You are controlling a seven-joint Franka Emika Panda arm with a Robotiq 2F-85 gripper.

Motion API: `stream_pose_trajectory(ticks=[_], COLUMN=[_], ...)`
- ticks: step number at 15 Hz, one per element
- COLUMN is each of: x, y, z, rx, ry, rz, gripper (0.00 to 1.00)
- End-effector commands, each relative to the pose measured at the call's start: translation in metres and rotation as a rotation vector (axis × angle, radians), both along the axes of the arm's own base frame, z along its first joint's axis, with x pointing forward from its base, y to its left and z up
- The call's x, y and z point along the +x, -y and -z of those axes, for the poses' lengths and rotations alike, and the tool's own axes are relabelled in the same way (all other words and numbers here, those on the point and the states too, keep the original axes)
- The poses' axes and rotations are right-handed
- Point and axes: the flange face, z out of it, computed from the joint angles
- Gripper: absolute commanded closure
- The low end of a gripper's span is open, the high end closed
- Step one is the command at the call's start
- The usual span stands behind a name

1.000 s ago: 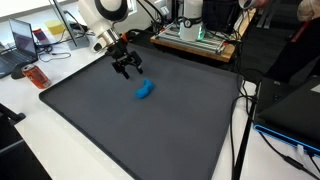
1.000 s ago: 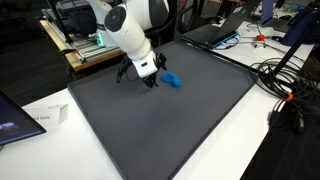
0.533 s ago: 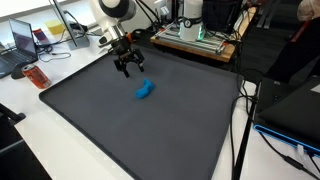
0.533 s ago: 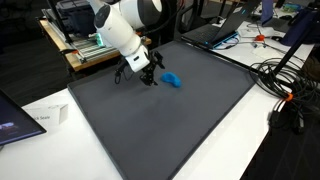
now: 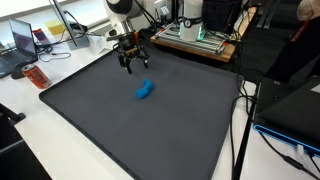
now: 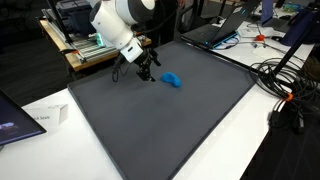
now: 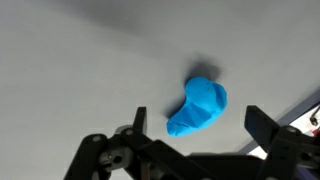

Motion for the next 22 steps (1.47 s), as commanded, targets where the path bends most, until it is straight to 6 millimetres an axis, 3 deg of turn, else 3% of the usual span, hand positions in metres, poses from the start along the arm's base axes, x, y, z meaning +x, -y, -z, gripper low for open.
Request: stream_pose_trajectory(ticks=[1, 10, 18, 22], x=[-0.024, -0.053, -0.068, -0.073], y=[-0.014, -0.062, -0.13, -0.147], z=[-0.016, -0.045, -0.05, -0.049], rx=[-0.088, -0.28, -0.438, -0.53], ry=[0.075, 0.163, 0.13, 0.162], rz=[-0.015, 0.029, 0.072, -0.02], gripper=[0.0, 0.0, 0.0, 0.0])
